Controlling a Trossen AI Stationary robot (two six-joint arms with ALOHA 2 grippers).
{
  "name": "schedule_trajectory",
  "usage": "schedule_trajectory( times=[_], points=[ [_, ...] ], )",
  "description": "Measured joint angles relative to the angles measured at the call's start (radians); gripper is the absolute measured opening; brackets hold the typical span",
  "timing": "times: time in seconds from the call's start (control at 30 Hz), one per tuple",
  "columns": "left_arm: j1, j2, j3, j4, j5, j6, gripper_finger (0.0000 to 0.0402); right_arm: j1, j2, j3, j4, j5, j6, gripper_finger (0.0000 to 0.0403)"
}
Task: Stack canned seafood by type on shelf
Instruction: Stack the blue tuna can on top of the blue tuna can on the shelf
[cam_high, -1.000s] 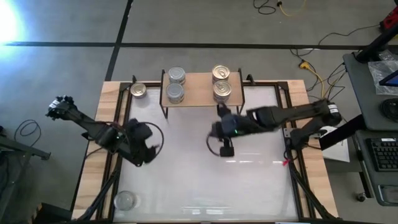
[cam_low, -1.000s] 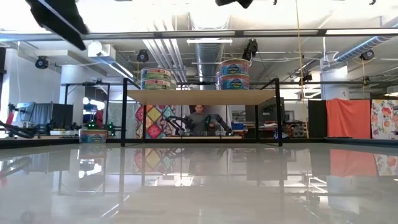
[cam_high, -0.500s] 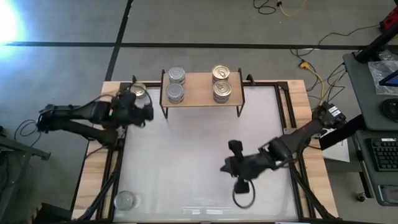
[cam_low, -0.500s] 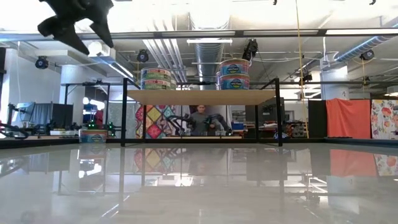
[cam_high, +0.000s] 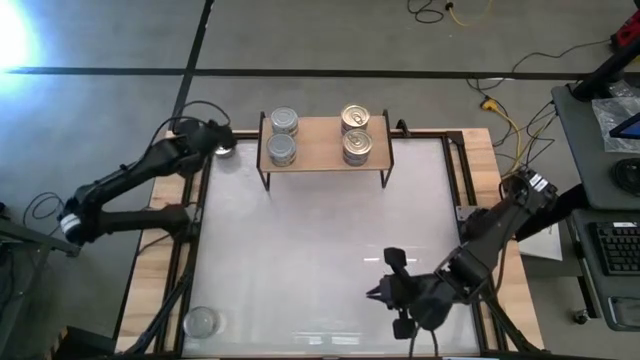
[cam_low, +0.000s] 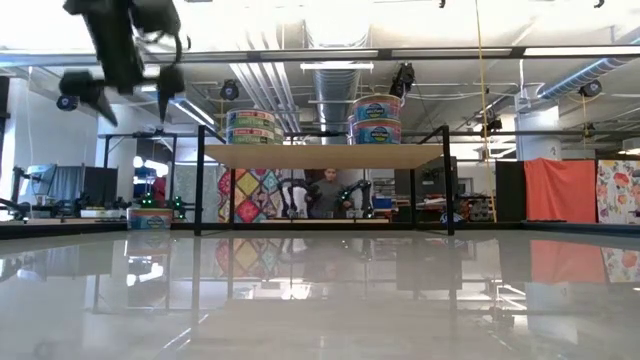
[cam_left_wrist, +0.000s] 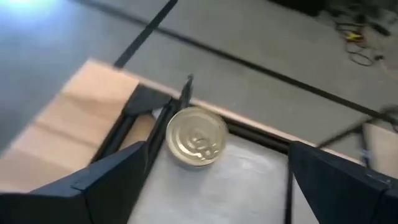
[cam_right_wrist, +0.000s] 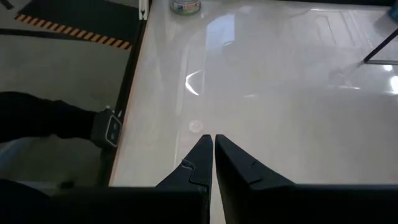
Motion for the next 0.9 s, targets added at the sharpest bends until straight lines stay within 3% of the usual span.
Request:
schedule_trajectory(
  times=[0.23,0.43,0.57,0.7,0.9],
  points=[
    [0.201,0.003,-0.237,0.398,0.281,-0.049,0.0372,0.037,0.034,0.000,-0.002,0.021,0.023,0.0011],
    [0.226,0.031,-0.394,0.729,0.299,-0.133,0.0372,0.037,0.045,-0.001,-0.008,0.023,0.016,0.0011],
    [0.255,0.084,-0.435,0.879,0.299,-0.154,0.0365,0.035,0.044,-0.001,-0.008,0.023,-0.015,0.0011],
    [0.300,0.158,-0.424,0.900,0.303,-0.178,0.0324,0.030,0.042,-0.001,-0.008,0.023,-0.039,0.0011],
    [0.353,0.266,-0.343,0.844,0.363,-0.324,0.0220,0.013,0.029,-0.001,-0.009,0.036,-0.061,0.0011]
  ],
)
